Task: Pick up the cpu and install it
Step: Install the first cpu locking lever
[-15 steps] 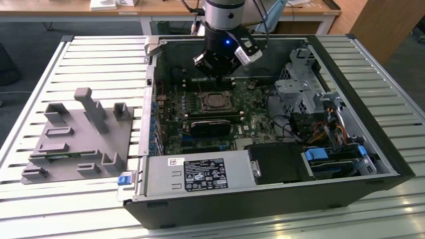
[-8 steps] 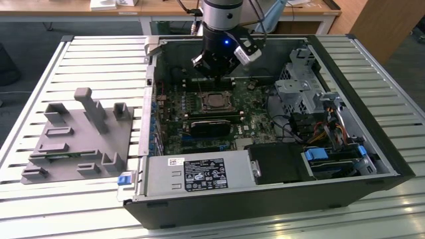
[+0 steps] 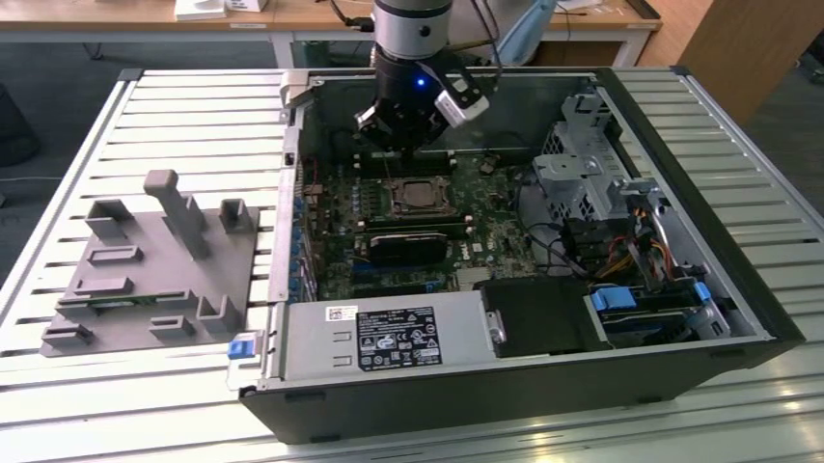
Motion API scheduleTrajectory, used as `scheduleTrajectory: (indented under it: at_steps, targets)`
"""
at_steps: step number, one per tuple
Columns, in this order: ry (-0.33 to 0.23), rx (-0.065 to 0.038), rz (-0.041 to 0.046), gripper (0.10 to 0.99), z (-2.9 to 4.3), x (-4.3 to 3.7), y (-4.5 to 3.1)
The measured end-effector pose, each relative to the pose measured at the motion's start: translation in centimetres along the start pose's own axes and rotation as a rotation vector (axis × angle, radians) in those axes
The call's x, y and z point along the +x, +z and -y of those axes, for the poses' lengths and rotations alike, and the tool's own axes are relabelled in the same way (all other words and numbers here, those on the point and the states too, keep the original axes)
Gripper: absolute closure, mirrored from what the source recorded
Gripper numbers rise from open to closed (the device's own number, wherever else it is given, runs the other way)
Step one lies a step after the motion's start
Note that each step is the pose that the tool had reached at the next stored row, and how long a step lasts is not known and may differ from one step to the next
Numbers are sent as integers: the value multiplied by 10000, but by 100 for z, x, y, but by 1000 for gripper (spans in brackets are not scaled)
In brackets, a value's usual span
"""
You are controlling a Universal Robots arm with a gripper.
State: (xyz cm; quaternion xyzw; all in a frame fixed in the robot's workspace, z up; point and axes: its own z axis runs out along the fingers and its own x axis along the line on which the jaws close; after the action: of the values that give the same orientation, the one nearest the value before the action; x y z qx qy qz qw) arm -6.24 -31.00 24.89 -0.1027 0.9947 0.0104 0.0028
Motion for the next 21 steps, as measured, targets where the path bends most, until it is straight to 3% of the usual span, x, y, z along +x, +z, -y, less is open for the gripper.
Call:
scheduleTrajectory:
  at_steps: [3, 6, 11, 15, 21]
  targets:
    - [0, -15, 4, 980, -18, 113, 0]
    - [-5, -34, 8, 980, -20, 152, 0]
    - [-3, -40, 9, 980, -53, 307, -1]
    - [-5, -35, 36, 980, -92, 354, 0]
    - [-6, -24, 89, 980, -216, 341, -24]
